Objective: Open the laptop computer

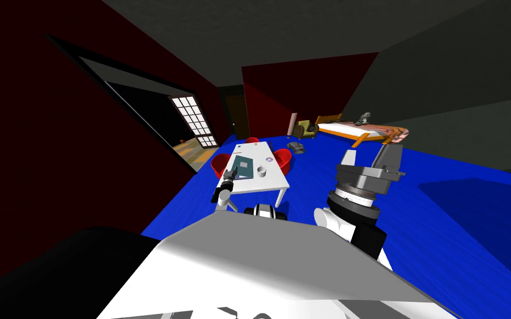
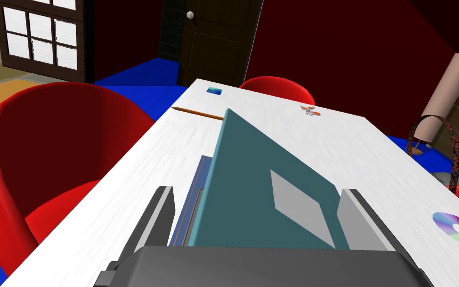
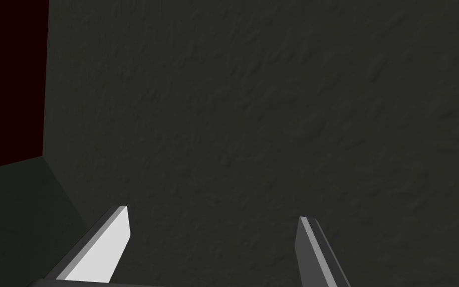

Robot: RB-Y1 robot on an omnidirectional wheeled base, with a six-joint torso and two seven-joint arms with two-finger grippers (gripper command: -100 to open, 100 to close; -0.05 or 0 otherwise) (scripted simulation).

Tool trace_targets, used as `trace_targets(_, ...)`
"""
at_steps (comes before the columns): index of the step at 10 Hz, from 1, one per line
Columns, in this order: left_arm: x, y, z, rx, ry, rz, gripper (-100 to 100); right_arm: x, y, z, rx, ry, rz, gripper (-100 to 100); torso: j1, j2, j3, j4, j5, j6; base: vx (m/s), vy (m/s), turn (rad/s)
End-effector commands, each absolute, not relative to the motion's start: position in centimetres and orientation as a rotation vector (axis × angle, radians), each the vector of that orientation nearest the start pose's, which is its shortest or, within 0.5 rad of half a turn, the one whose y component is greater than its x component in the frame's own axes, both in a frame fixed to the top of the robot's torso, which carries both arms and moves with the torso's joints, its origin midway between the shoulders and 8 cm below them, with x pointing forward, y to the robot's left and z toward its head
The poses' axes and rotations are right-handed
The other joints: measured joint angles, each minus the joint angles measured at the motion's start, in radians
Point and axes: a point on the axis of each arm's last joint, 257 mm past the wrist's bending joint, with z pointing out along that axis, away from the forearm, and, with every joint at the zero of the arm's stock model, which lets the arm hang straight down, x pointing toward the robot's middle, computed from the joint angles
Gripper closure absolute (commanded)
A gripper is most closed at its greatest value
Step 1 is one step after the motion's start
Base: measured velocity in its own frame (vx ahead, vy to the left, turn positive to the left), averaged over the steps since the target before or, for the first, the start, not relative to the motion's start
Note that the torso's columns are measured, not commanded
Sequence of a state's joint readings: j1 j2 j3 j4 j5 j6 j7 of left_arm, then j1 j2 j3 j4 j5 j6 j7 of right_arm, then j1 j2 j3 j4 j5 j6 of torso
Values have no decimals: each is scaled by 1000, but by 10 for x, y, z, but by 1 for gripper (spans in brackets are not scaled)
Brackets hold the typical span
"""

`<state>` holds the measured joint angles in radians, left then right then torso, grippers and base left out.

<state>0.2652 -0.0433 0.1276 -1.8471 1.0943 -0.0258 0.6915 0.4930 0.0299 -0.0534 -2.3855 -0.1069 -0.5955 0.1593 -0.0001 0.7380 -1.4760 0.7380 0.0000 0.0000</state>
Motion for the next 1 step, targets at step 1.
trace_targets(1,462,332,-210,-2106,-495,-2246,0,295,-303,88,520,412,1203,0,0,0,0,0,0,0,0,0,0)
